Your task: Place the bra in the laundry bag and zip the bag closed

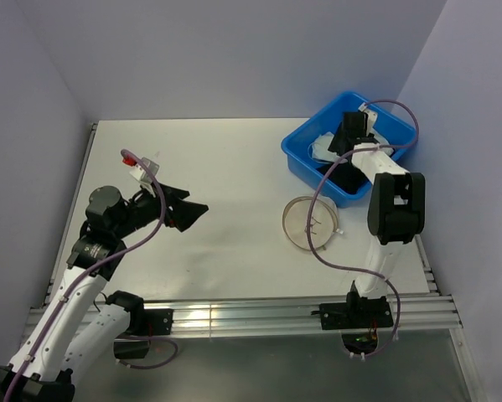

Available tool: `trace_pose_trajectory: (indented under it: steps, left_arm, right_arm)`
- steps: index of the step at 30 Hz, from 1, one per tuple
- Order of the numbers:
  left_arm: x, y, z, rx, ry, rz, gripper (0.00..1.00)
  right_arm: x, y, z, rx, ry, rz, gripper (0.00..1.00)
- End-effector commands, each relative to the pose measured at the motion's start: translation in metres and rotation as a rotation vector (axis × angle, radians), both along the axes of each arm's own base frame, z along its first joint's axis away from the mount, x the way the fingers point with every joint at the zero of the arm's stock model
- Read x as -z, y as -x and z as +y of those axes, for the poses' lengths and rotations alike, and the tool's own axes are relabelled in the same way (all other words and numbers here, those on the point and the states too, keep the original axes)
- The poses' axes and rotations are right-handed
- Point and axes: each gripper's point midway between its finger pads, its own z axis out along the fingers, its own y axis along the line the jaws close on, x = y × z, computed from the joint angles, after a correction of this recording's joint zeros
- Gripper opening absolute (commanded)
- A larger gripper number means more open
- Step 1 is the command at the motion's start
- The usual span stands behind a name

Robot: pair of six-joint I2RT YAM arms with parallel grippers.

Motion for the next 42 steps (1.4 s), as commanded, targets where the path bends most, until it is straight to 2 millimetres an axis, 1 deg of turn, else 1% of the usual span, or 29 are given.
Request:
trace_pose_trajectory:
  steps: [1,4,10,12,13,15,16,17,18,19,21,22,23,24,25,26,27,28,29,30,32,33,35,36,37,38,39,41,42]
  left_arm:
    - [-0.020,-0.006,0.001,-0.014,0.001,-0.063,0.99]
    - [-0.018,-0.008,0.000,-0.013,-0.004,-0.053,0.99]
    - [-0.016,-0.010,0.001,-0.018,-0.009,-0.049,0.99]
    - [-0.014,-0.012,0.001,-0.025,-0.010,-0.046,0.99]
    - [-0.014,-0.012,0.001,-0.025,-0.011,-0.044,0.99]
    - [-0.012,-0.013,0.001,-0.020,-0.014,-0.040,0.99]
    - [-0.011,-0.014,-0.001,-0.016,-0.015,-0.033,0.99]
    - [-0.012,-0.013,-0.001,-0.011,-0.015,-0.035,0.99]
    - [-0.012,-0.013,-0.002,-0.008,-0.016,-0.035,0.99]
    - [-0.011,-0.015,-0.001,-0.011,-0.017,-0.032,0.99]
    - [-0.011,-0.015,0.000,-0.014,-0.017,-0.032,0.99]
    - [-0.011,-0.015,0.000,-0.016,-0.015,-0.034,0.99]
    - [-0.011,-0.015,0.000,-0.017,-0.014,-0.037,0.99]
    - [-0.011,-0.015,0.000,-0.016,-0.014,-0.035,0.99]
    - [-0.011,-0.015,0.000,-0.016,-0.013,-0.036,0.99]
    - [-0.010,-0.015,0.000,-0.013,-0.013,-0.031,0.99]
    - [-0.010,-0.015,-0.001,-0.012,-0.013,-0.030,0.99]
    - [-0.009,-0.014,-0.002,-0.002,-0.014,-0.027,0.99]
    - [-0.009,-0.014,-0.002,0.001,-0.014,-0.026,0.99]
    - [-0.008,-0.014,-0.002,0.002,-0.013,-0.024,0.99]
    - [-0.010,-0.013,-0.003,0.005,-0.011,-0.030,0.99]
    - [-0.010,-0.012,-0.003,0.007,-0.009,-0.031,0.99]
    - [-0.011,-0.012,-0.002,0.005,-0.008,-0.034,0.99]
    - [-0.012,-0.012,-0.002,0.005,-0.008,-0.037,0.99]
    - [-0.012,-0.011,-0.002,0.007,-0.007,-0.037,0.99]
    - [-0.012,-0.011,-0.002,0.003,-0.005,-0.038,0.99]
    - [-0.012,-0.012,-0.002,0.002,-0.005,-0.038,0.99]
    - [-0.011,-0.012,-0.002,-0.001,-0.006,-0.032,0.99]
    - [-0.012,-0.012,-0.001,-0.001,-0.005,-0.035,0.99]
  right_arm:
    - [-0.004,-0.018,-0.020,0.024,-0.007,0.013,0.69]
    - [0.015,-0.024,-0.020,0.015,-0.028,0.058,0.69]
    - [0.048,-0.037,-0.010,-0.034,-0.086,0.129,0.71]
    - [0.054,-0.041,-0.005,-0.054,-0.123,0.135,0.69]
    - [0.053,-0.045,-0.003,-0.067,-0.129,0.119,0.65]
    - [0.047,-0.049,-0.002,-0.076,-0.127,0.088,0.38]
    - [0.038,-0.053,-0.001,-0.081,-0.127,0.042,0.25]
    - [0.034,-0.052,-0.002,-0.083,-0.120,0.027,0.11]
    - [0.022,-0.054,-0.004,-0.074,-0.105,-0.013,0.04]
    - [0.015,-0.054,-0.006,-0.073,-0.097,-0.037,0.00]
    - [0.001,-0.053,-0.009,-0.067,-0.081,-0.078,0.00]
    - [-0.015,-0.051,-0.011,-0.060,-0.068,-0.128,0.00]
    - [-0.023,-0.048,-0.011,-0.058,-0.062,-0.152,0.00]
    - [-0.037,-0.040,-0.012,-0.054,-0.059,-0.186,0.00]
    - [-0.051,-0.041,-0.010,-0.059,-0.058,-0.237,0.00]
    - [-0.057,-0.037,-0.009,-0.060,-0.061,-0.249,0.00]
    - [-0.071,-0.036,-0.009,-0.064,-0.060,-0.293,0.00]
    - [-0.087,-0.030,-0.007,-0.065,-0.065,-0.335,0.00]
    - [-0.096,-0.027,-0.006,-0.073,-0.070,-0.356,0.00]
    - [-0.109,-0.020,-0.004,-0.076,-0.074,-0.384,0.00]
    - [-0.125,-0.015,-0.002,-0.085,-0.077,-0.425,0.00]
    - [-0.137,-0.010,-0.001,-0.090,-0.077,-0.451,0.00]
    - [-0.148,-0.006,0.002,-0.098,-0.080,-0.468,0.00]
    - [-0.161,0.000,0.003,-0.105,-0.082,-0.494,0.00]
    - [-0.168,0.004,0.005,-0.113,-0.087,-0.511,0.00]
    - [-0.176,0.007,0.007,-0.124,-0.093,-0.533,0.00]
    - [-0.193,0.015,0.014,-0.155,-0.108,-0.576,0.00]
    - [-0.211,0.023,0.027,-0.201,-0.126,-0.614,0.00]
    - [-0.230,0.032,0.039,-0.253,-0.148,-0.650,0.00]
